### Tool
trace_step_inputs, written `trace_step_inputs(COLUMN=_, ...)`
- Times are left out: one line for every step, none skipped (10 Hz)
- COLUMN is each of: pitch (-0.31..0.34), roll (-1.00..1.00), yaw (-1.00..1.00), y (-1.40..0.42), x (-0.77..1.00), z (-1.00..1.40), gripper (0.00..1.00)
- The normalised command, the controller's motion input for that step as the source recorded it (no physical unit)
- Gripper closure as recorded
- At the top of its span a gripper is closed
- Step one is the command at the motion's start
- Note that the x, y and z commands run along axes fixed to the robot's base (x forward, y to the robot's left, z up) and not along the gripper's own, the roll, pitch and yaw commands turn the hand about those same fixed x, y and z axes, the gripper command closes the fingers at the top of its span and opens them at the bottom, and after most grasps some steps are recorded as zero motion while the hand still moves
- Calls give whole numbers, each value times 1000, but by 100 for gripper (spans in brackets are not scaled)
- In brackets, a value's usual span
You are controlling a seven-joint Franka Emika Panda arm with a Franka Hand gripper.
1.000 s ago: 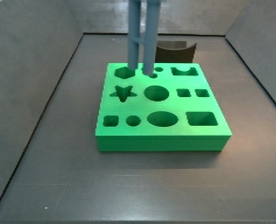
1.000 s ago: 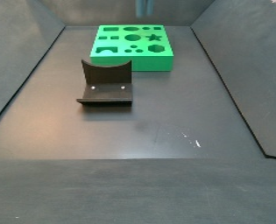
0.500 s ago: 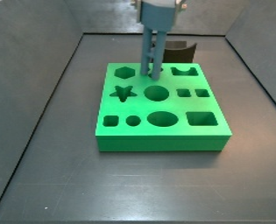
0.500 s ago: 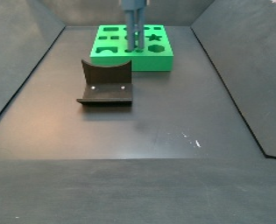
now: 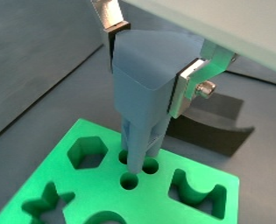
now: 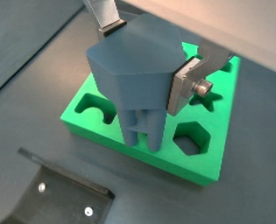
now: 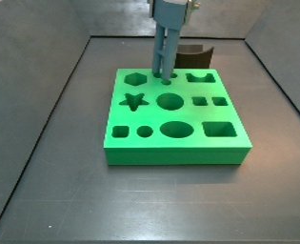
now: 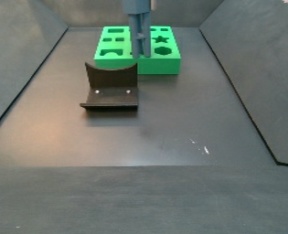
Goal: Insert the 3 prong object.
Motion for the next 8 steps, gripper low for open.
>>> trace_step_inputs(pitch=-27, roll=-116, yaw=-597, y=-397, x=100, z=-97, gripper=100)
trace_step_inputs(pitch=0, roll=-174, yaw=-229, y=-457, x=66, z=-209, gripper=100)
trace_step_inputs(pitch=-7, roll=-213, yaw=-140, y=-374, x=29, z=-260, gripper=100)
trace_step_inputs(pitch=0, roll=-126, yaw=-277, y=-63, x=254, z=-471, gripper=100)
trace_step_inputs(pitch=0, roll=-73, yaw=-411, y=114, x=289, z=-557, gripper=100)
trace_step_inputs(pitch=-93, roll=-226, yaw=-174, y=220, x=0, z=-660, gripper=100)
trace_step_inputs(pitch=-110, roll=-263, yaw=-146, y=149, x=0, z=-520, gripper=100)
trace_step_inputs(pitch=-7, roll=-144, yaw=-60, y=31, x=111, z=-257, gripper=100)
